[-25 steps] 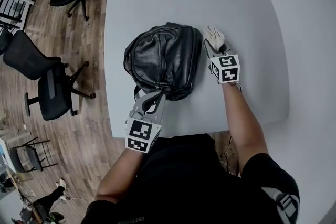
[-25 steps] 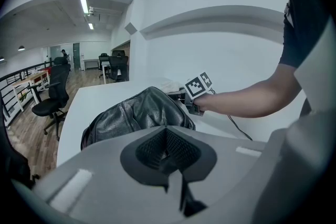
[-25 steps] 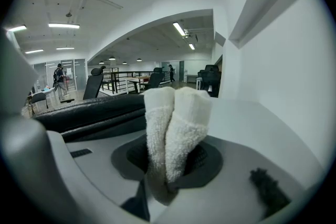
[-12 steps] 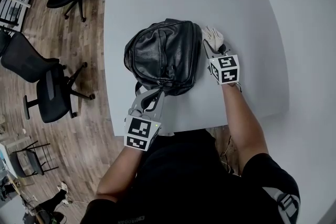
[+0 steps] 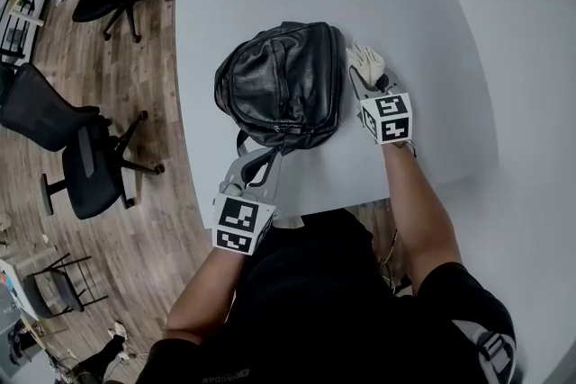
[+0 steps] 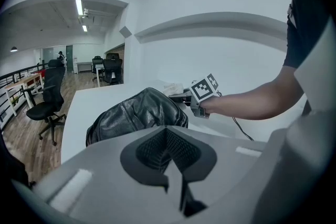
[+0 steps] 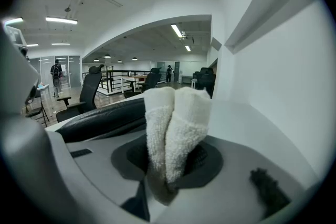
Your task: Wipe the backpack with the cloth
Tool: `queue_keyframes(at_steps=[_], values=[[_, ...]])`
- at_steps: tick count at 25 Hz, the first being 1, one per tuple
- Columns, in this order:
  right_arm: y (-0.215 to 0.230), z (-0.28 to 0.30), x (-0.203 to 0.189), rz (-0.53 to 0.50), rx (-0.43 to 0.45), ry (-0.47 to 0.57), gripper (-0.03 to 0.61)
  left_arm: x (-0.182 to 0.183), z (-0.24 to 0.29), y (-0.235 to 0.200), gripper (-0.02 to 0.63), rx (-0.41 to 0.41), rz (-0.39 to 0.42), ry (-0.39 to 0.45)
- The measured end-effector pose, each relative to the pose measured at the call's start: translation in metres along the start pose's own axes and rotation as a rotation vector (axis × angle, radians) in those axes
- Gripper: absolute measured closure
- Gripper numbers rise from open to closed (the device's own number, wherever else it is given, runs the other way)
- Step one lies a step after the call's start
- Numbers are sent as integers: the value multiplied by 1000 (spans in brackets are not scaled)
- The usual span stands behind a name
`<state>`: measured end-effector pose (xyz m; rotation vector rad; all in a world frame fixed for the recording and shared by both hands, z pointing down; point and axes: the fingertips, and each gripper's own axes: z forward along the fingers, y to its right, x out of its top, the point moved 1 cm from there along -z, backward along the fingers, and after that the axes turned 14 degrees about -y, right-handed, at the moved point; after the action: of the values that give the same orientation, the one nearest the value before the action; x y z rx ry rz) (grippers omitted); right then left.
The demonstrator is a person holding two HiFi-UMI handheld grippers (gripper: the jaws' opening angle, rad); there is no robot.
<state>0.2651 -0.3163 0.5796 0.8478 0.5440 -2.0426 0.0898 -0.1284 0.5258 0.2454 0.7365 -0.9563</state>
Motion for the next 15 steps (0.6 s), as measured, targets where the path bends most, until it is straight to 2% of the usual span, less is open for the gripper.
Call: queue_keyframes(at_steps=[15], values=[[-42,-44,-39,53,-47,-33,471,-15,-23,3,608,-77,35,12]])
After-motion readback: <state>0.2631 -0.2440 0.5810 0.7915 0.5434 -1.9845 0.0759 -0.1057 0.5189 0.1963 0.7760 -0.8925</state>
